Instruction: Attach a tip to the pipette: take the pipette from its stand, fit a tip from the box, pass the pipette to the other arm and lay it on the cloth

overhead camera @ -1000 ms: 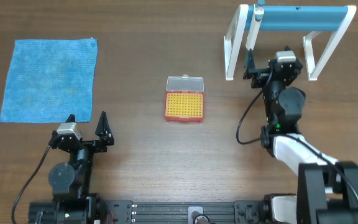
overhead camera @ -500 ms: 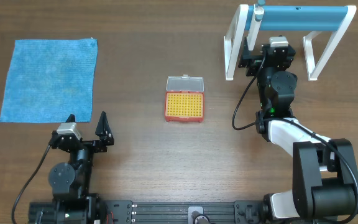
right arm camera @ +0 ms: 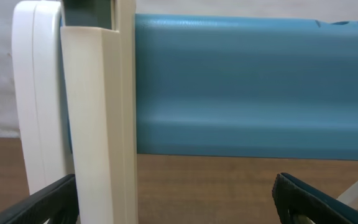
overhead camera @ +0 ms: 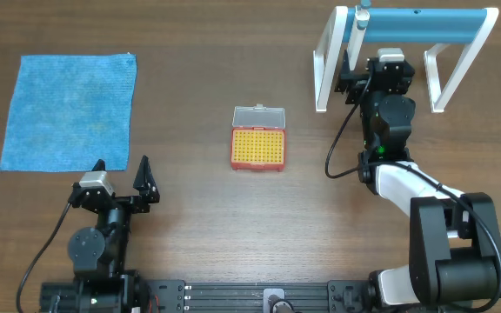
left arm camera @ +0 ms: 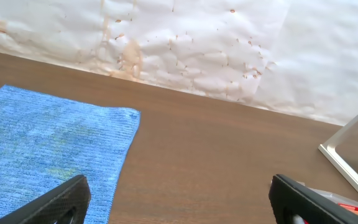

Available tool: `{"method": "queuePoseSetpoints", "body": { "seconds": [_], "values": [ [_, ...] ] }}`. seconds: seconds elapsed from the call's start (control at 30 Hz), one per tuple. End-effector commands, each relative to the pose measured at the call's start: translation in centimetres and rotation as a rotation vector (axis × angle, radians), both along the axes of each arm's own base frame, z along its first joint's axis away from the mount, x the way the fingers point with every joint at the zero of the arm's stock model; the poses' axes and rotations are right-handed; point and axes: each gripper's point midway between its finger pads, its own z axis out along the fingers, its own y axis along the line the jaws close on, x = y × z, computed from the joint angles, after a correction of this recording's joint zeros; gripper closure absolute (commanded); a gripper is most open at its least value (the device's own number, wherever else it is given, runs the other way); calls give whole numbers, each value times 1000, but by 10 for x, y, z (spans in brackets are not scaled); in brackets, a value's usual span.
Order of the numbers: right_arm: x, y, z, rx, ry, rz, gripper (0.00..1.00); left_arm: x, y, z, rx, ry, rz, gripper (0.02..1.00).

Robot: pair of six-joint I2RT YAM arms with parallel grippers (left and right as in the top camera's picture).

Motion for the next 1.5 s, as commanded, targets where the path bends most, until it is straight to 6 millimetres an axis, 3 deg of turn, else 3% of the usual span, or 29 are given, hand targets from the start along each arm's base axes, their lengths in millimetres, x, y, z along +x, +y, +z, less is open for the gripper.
{"method": "queuePoseSetpoints", "body": {
  "seconds": [0.03, 0.47, 1.0, 1.1, 1.13, 1.17, 1.23, 1.5],
  "values": [
    [5, 2, 5, -10, -12, -5, 23, 0, -2, -1, 8, 1, -9, 88],
    [22, 2, -3, -11, -1, -6, 23, 0, -2, -1, 8, 1, -9, 91],
    [27, 3, -8, -12, 8, -6, 9, 0, -2, -1, 8, 1, -9, 88],
    [27, 3, -8, -11, 7, -6, 167, 0, -2, -1, 8, 1, -9, 91],
    [27, 3, -8, -12, 8, -6, 347, 0, -2, -1, 8, 1, -9, 91],
    [27, 3, -8, -11, 8, -6, 687, 0, -2, -1, 8, 1, -9, 91],
    [27, 3, -8, -12, 8, -6, 915, 0, -2, -1, 8, 1, -9, 91],
    [27, 3, -5, -11, -2, -5, 921, 0, -2, -1, 8, 1, -9, 91]
  ]
}}
